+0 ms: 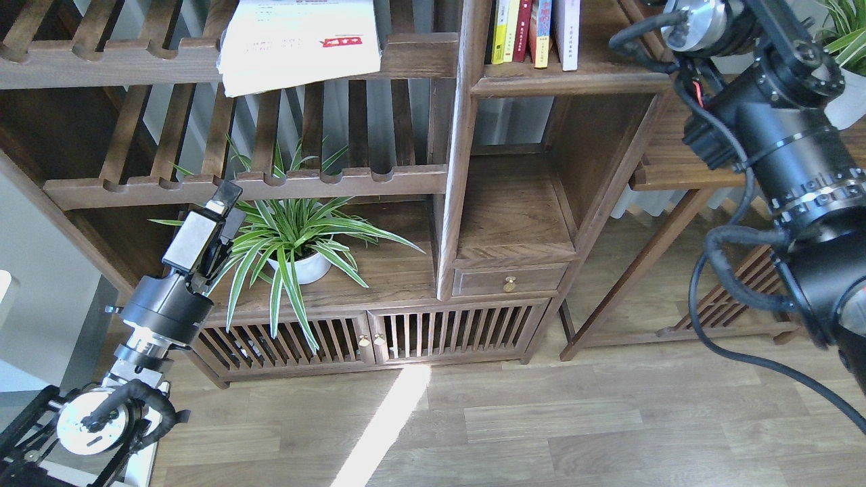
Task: Organize books on shelf
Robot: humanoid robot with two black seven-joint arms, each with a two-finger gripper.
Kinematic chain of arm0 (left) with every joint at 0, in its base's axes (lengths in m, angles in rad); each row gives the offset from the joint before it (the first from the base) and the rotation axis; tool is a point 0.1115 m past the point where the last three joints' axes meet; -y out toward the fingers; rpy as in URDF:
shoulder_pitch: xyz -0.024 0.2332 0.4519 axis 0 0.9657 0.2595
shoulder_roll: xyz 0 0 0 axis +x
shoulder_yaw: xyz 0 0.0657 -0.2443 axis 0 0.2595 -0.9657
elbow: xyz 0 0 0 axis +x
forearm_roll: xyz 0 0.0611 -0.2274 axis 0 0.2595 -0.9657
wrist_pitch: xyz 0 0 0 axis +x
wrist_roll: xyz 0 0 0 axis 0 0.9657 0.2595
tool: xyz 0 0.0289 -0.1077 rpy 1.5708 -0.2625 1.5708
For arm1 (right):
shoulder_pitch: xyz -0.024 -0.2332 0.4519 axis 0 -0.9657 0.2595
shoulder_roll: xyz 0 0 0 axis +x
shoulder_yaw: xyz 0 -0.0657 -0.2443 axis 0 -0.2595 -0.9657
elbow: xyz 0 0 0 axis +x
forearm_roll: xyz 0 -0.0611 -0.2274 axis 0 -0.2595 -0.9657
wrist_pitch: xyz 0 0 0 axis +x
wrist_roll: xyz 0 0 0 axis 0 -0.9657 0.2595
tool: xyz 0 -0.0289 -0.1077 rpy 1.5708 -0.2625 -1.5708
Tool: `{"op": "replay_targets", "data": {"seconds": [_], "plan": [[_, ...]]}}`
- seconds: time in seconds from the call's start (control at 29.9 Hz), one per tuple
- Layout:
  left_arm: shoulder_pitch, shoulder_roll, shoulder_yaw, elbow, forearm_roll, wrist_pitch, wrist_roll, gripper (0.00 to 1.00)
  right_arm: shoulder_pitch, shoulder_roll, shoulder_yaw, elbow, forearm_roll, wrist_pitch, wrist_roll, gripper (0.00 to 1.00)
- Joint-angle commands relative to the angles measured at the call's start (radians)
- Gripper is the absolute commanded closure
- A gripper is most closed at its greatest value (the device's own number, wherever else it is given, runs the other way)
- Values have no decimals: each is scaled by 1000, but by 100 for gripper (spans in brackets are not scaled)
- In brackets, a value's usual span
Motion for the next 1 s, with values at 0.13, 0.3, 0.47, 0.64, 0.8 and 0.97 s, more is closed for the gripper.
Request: {"op": "replay_targets", "data": {"seconds": [0.13,0.3,0.47,0.64,0.8,0.97], "plan": [[-11,0,-3,0,-2,0,0,1,-61,-34,-1,170,14,0,-45,44],[-14,3,-11,0,0,0,5,1,-115,-71,2,229,16,0,-62,29],[-14,5,-11,0,0,0,6,1,-178,-91,51,321,16,-13,-91,22],[-26,2,-9,0,2,0,8,1,-211,-86,92,394,25,-13,-126,13],[-32,0,-11,3,2,0,6,1,-273,-98,134,480,31,-5,-132,8],[-44,2,-20,1,0,0,5,2,-313,-95,155,545,33,1,-132,1]]}}
